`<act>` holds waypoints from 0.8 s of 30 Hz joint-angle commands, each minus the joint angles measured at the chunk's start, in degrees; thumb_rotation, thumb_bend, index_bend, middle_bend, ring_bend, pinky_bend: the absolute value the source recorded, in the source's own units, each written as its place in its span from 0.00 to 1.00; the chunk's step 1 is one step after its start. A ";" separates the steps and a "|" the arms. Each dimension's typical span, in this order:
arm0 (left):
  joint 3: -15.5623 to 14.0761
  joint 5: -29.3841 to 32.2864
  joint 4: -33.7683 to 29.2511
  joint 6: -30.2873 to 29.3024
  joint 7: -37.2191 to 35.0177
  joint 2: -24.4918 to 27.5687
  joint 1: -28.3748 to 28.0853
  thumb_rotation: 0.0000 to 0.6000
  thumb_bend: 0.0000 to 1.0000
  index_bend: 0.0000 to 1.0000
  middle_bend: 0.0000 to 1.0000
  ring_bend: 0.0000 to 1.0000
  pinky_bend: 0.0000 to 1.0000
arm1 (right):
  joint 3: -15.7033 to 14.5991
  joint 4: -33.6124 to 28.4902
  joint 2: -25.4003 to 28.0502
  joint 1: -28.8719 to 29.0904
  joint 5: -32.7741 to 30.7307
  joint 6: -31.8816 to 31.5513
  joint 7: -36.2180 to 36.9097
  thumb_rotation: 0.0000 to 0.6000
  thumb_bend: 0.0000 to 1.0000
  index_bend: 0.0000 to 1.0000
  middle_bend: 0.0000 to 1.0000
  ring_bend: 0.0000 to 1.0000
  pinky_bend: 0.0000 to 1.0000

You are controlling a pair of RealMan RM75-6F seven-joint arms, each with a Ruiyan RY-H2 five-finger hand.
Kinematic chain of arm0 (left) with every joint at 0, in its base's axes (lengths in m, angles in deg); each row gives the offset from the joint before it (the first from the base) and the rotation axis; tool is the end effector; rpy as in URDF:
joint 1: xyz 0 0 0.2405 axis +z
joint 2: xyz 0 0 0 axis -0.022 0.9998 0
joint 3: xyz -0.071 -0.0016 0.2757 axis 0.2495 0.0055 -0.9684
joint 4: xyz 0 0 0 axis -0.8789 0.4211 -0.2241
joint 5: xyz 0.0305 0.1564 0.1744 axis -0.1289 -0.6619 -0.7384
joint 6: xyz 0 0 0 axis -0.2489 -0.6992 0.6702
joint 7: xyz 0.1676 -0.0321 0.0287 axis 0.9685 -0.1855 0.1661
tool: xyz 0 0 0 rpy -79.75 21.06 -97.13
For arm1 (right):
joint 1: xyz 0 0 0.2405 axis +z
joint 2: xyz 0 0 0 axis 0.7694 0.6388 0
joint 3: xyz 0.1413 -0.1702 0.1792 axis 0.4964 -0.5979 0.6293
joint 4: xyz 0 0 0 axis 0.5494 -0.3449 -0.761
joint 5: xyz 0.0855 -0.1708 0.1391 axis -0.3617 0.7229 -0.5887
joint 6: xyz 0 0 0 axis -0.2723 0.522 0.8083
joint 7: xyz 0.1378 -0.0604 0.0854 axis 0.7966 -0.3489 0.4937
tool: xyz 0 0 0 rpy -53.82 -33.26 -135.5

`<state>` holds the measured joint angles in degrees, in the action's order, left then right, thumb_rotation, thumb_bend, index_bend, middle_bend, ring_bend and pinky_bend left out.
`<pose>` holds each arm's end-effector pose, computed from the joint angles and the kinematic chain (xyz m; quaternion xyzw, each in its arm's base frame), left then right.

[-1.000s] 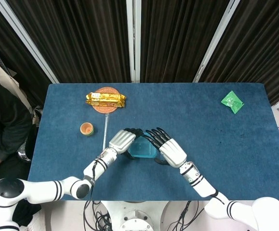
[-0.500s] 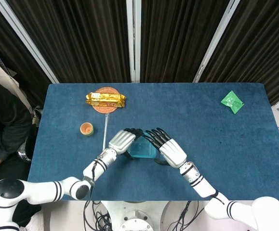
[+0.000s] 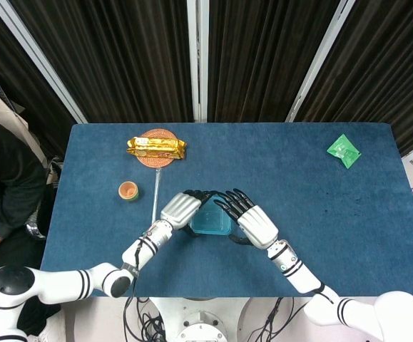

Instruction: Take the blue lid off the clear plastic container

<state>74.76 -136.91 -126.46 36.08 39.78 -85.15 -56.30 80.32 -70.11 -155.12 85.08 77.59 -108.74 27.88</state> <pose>-0.0638 0.3891 -0.1341 -0.7807 -0.4064 -0.3837 0.2794 -0.1788 -0.3368 -0.0984 0.7250 -0.3144 0.5295 0.3086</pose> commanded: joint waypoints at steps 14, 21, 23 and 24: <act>0.42 3.20 0.29 1.34 2.01 -0.12 -0.75 1.00 0.00 0.01 0.12 0.14 0.26 | -0.15 2.08 -1.57 0.77 -0.19 0.69 0.46 1.00 0.09 0.00 0.00 0.00 0.00; 0.44 3.66 0.23 1.66 2.22 -0.14 -0.97 1.00 0.00 0.01 0.12 0.14 0.26 | 0.00 3.66 -2.44 1.07 -0.07 0.17 0.48 1.00 0.09 0.00 0.00 0.00 0.00; 0.41 3.83 0.20 1.77 2.32 -0.15 -1.04 1.00 0.00 0.01 0.12 0.14 0.26 | 0.03 4.28 -2.89 1.19 0.08 -0.13 0.43 1.00 0.09 0.00 0.00 0.00 0.00; 0.39 3.90 0.19 1.83 2.38 -0.15 -1.08 1.00 0.00 0.01 0.12 0.14 0.26 | 0.05 4.49 -3.05 1.27 0.11 -0.18 0.46 1.00 0.09 0.00 0.00 0.00 0.00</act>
<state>75.16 -133.01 -126.26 37.91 42.16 -85.30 -57.37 80.34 -65.73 -158.07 86.28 77.65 -108.84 28.34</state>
